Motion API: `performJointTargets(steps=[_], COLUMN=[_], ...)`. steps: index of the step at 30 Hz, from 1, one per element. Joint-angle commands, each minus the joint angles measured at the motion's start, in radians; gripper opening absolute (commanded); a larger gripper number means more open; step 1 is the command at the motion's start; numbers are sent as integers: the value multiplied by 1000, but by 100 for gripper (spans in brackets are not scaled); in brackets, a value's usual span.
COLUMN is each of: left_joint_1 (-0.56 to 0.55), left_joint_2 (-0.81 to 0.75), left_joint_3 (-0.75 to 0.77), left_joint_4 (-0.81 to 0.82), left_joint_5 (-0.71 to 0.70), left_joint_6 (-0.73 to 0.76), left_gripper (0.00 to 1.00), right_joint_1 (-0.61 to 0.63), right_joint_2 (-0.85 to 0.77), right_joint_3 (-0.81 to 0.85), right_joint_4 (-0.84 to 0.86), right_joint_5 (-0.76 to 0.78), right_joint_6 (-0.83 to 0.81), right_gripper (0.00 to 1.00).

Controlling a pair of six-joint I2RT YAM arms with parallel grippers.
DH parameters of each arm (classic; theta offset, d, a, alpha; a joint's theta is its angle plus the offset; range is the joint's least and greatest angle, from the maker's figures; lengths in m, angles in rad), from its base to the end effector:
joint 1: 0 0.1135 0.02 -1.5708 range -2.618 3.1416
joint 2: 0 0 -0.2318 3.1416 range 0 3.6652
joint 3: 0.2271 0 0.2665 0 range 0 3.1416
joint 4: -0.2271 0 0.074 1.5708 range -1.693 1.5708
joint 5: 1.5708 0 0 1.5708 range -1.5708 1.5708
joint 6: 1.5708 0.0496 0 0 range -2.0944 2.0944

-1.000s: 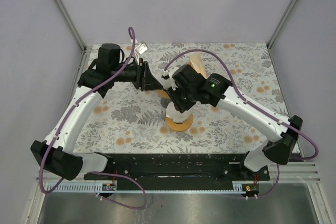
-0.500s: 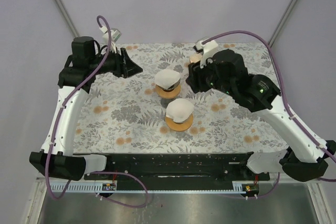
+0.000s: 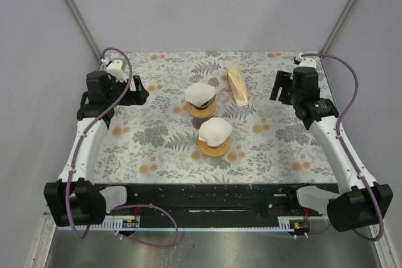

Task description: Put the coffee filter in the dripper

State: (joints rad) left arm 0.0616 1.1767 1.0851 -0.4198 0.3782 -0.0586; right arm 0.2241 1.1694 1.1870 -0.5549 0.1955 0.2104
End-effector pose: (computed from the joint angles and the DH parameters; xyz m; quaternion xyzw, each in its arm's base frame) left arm 0.3003 0.0002 0.3048 0.0439 0.8517 -0.1615 0.4965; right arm 0.2882 0.0558 0.3287 0.0423 0.8656 0.0231 0.4984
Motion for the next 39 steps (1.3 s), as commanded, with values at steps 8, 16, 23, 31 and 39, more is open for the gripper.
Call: performJointTargets(steps=[8,16,23,31,39], left_joint_1=[49,49,49,49,49], left_joint_2=[-15,-6,8,32,64], left_joint_3=[-382,-605,-697,-743,-746], left_joint_4=[590,918,1069,1171,1198], left_joint_5=[-176,-208,-255,-257,-266], left_joint_6=[52,-3,-30,-4,8], left_gripper=[99,99,99,99,99], right_joint_1=[-181,-187,-187,-187,-187], right_joint_2=[-54,-85,-86,-19,70], right_joint_3=[-329,-529,-647,-774,-900], right_joint_4=[394,677,877,1130,1397], right_joint_5=[35,53,99,137,150], right_joint_6=[73,37,14,-20,-49], right_gripper=[100,99,100,99,99])
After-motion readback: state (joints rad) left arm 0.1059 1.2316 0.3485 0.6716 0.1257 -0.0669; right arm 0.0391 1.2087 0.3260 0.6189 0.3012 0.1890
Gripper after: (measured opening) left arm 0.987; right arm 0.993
